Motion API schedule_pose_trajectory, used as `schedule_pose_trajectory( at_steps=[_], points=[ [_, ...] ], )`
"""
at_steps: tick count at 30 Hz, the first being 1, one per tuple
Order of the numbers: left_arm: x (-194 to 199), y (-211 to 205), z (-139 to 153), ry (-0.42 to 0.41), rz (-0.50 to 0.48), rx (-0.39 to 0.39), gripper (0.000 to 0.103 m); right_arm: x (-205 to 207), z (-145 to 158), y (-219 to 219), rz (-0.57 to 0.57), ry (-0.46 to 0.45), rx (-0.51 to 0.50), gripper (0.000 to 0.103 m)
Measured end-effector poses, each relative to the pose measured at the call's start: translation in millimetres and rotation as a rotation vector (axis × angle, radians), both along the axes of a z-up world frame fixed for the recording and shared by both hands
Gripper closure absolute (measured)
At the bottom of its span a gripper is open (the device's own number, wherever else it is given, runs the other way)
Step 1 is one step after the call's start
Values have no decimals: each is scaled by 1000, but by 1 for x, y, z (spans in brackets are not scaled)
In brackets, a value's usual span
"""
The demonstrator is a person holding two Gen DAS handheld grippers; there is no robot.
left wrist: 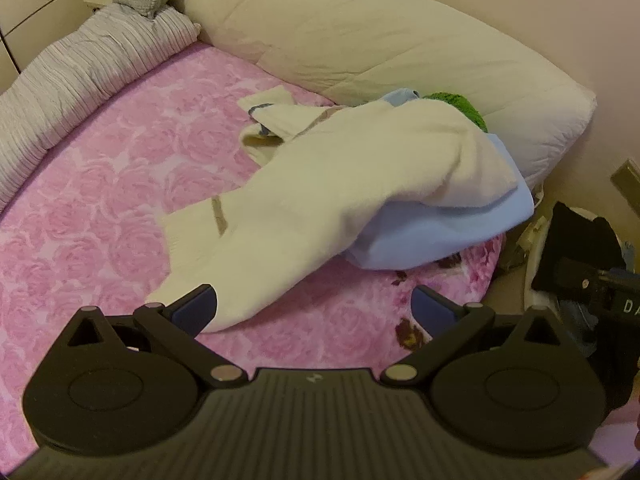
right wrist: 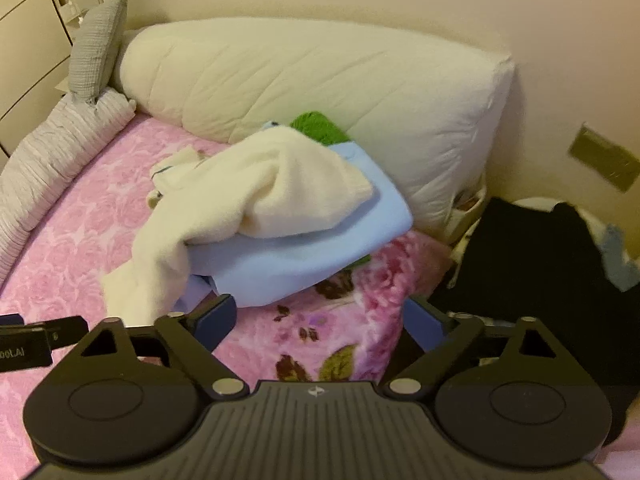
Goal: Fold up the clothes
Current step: 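Grasp the cream sweater with both grippers and lift it off the cloth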
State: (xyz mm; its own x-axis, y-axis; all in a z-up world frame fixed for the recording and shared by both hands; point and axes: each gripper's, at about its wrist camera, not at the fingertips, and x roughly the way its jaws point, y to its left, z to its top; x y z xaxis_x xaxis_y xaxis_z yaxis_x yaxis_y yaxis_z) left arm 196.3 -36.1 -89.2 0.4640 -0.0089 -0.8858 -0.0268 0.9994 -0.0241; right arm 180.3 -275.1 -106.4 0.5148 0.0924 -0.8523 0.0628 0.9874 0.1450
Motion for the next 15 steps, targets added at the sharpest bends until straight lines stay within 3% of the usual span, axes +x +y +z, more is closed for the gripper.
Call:
schedule_pose_trajectory(
  at_steps=[6,10,15],
  points=[
    [34,0,-14,15,-6,-13,11,33,-24,-16,7,69,124,39],
    [60,-4,-26,31,-19,-21,25,56,-37,-29,-18,92,211,53],
    [87,-13,-42,54,-51,-33,24,86,-58,-55,-136,107,402,54]
  ],
)
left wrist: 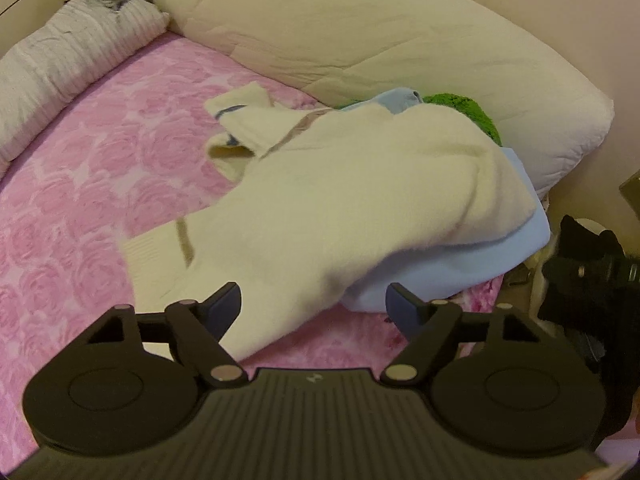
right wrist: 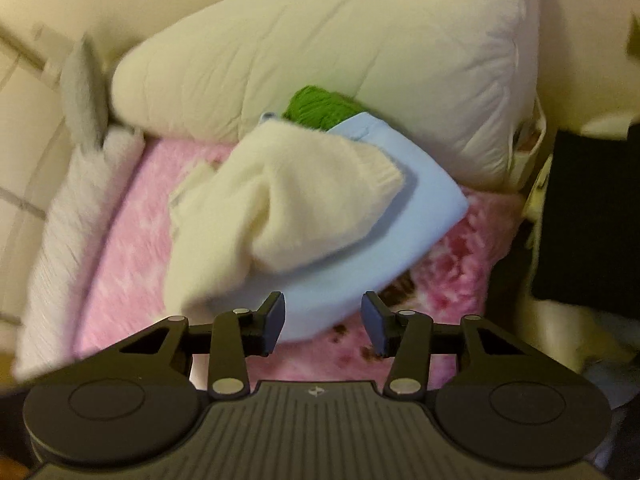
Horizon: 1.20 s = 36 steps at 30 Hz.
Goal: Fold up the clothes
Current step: 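Grasp the cream sweater with both grippers and lift it off the cloth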
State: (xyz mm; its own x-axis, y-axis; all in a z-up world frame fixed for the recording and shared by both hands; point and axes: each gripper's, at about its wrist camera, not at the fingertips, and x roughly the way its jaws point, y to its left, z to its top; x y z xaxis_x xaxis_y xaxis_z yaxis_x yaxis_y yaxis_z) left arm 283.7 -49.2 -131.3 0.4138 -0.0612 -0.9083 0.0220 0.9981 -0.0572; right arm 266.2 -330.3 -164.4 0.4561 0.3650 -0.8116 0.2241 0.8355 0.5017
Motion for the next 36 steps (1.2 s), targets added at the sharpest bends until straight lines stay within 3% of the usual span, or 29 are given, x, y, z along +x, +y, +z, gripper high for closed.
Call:
schedule_pose_trajectory(
  at_steps=[2,4,5,12,18,21,23,24,28,30,33,36],
  points=[
    [10,-4,-7,5,-14,-4,21,9,-12,-12,-84,18,98,49],
    [20,-8,-13,10,-31,-10,16,19,-27,-24,-170,35,192,34],
    [24,-9,-17,13,-39,-12,15,23,-35,-28,-212,45,233,32],
    [53,-12,-45,45,-48,-34,16,46,-82,-44,-407,98,405,31],
    [73,0,-61,83,14,-135,14,63,-101,-45,-445,124,408,46],
    [82,0,-78,113,29,-147,12,69,-109,-42,-437,126,423,70],
    [87,1,-89,124,38,-157,19,72,-107,-38,-416,105,421,88],
    [88,0,-93,125,41,-163,29,74,-103,-35,-396,88,407,93],
    [84,10,-91,98,78,-191,69,81,-63,-13,-247,-75,295,97],
    [78,24,-82,70,119,-224,79,86,-35,3,-156,-169,240,97],
    [64,51,-60,10,193,-278,85,96,10,33,-12,-290,200,97],
    [42,81,-29,-73,255,-282,88,101,45,65,112,-376,208,98]
  ],
)
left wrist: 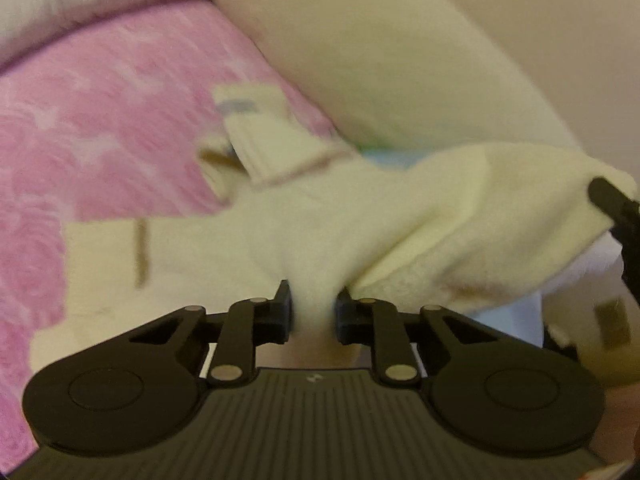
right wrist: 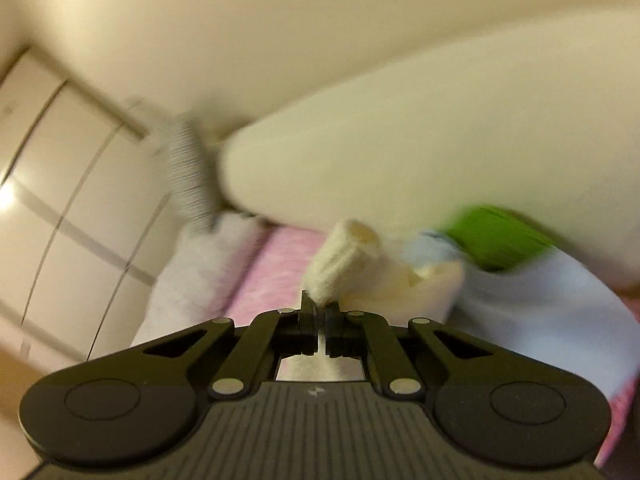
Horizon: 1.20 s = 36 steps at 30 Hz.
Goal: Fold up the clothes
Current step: 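Grasp the cream sweater with both grippers and lift it off the cloth, then carry the sweater to the open bed area and drop it with both grippers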
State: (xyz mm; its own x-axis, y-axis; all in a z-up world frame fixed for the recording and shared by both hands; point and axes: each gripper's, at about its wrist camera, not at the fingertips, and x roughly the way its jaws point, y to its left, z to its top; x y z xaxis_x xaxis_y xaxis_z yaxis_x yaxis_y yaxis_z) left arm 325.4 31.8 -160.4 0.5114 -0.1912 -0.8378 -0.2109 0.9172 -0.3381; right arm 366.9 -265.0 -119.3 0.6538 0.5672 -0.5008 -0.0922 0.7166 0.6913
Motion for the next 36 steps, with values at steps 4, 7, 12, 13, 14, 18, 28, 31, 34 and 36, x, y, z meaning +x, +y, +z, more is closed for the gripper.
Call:
schedule_pose_trajectory(
  at_steps=[4,7,12,13,14,18,28,31,34,36],
  points=[
    [-44,40,40,-83,119,23,91,-3,45,50,164,-100,34,98],
    [-93,78,69,-147,241,10,93,-14,81,95,305,-176,60,98],
    [-191,133,121,-261,415,27,97,-56,137,174,545,-289,133,98],
    [-212,142,129,-277,447,36,97,-68,147,189,589,-308,148,98],
    [-233,151,136,-293,479,46,97,-82,159,205,631,-325,162,98],
    [-320,185,164,-327,599,84,97,-146,199,271,775,-375,201,97],
    [-514,271,246,-350,755,272,97,-306,251,395,949,-434,338,97],
    [-556,291,265,-339,764,336,97,-344,259,419,959,-430,367,97],
    [-588,306,272,-291,766,374,97,-380,262,439,956,-420,363,97],
    [-602,316,264,-239,776,376,97,-396,256,455,957,-377,325,97]
  ],
)
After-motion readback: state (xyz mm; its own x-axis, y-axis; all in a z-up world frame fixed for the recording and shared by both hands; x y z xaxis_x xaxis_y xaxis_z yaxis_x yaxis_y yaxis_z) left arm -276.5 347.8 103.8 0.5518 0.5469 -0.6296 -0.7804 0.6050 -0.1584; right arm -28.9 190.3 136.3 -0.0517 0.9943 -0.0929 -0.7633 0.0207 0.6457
